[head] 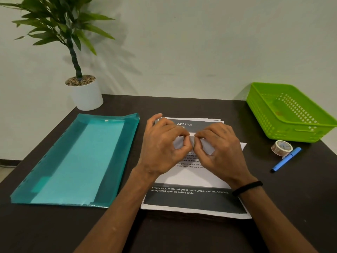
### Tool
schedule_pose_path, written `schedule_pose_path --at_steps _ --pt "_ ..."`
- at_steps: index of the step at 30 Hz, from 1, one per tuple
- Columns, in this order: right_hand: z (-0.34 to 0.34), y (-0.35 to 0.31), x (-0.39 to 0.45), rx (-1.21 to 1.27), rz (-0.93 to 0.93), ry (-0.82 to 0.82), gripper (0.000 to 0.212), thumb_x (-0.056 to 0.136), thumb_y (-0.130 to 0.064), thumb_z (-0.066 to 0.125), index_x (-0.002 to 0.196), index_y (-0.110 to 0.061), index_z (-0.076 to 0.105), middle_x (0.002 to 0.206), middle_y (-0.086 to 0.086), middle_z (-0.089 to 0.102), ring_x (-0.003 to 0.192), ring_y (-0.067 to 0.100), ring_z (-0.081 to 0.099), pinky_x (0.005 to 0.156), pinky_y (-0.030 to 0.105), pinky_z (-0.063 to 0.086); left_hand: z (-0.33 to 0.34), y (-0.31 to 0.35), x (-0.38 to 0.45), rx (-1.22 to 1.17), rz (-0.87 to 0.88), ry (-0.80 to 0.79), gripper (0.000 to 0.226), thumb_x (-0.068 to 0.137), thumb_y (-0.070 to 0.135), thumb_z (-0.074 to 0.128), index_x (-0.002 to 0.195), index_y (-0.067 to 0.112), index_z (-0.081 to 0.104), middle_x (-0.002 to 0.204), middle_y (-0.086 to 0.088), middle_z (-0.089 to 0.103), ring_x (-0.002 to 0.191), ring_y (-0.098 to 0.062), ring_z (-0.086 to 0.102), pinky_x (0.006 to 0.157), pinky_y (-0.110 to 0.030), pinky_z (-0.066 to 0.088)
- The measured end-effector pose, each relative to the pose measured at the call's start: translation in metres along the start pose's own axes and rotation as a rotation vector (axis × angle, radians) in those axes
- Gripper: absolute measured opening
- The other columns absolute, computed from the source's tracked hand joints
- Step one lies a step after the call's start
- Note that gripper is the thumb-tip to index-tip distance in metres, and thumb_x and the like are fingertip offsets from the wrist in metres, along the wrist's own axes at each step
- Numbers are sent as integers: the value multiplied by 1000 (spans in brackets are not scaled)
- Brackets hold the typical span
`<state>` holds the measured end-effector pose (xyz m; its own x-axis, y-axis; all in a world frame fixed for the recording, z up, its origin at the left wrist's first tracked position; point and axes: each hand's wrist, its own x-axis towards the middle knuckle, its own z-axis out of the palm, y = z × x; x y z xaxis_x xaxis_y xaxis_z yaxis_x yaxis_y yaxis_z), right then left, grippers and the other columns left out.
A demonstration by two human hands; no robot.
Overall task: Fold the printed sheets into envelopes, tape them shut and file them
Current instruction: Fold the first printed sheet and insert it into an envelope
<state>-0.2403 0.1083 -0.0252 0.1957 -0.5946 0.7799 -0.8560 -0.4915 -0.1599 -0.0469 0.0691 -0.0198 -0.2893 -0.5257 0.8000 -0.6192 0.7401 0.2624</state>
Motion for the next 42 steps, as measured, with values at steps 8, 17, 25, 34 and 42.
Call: schedule_pose_path --at_steps 8,17,25,34,42 --pt "-11 19 4 -82 56 76 10 92 -16 67 86 -10 71 85 4 67 80 22 58 77 38 47 -16 -17 9 35 -50 138 2 82 18 77 81 19 75 80 9 71 80 -15 62 106 -42 43" --pt "-27 39 1 -68 275 125 8 88 -10 76 84 -11 68 84 3 66 78 19 56 67 43 53 -16 -18 8 0 -83 154 3 82 18 77 82 17 74 81 7 71 78 -15 62 97 -42 47" --pt "-35 24 10 553 611 21 59 83 -37 86 135 -25 61 131 -8 67 118 13 66 92 29 56 -24 -20 9 -44 -209 157 8 86 23 73 86 15 75 87 6 73 81 -10 58 74 -27 50" --pt "-28 34 6 667 731 17 31 86 -15 83 115 -11 72 105 -2 78 99 13 75 84 30 64 -15 -13 5 -98 -189 130 6 86 22 74 89 17 75 89 8 73 84 -5 59 79 -13 45" --pt "-31 39 7 658 710 29 10 93 -17 77 87 -14 69 110 -2 74 97 9 72 76 15 57 -21 -24 6 -88 -197 86 7 88 24 73 91 19 76 90 10 75 81 -8 64 74 -28 57"
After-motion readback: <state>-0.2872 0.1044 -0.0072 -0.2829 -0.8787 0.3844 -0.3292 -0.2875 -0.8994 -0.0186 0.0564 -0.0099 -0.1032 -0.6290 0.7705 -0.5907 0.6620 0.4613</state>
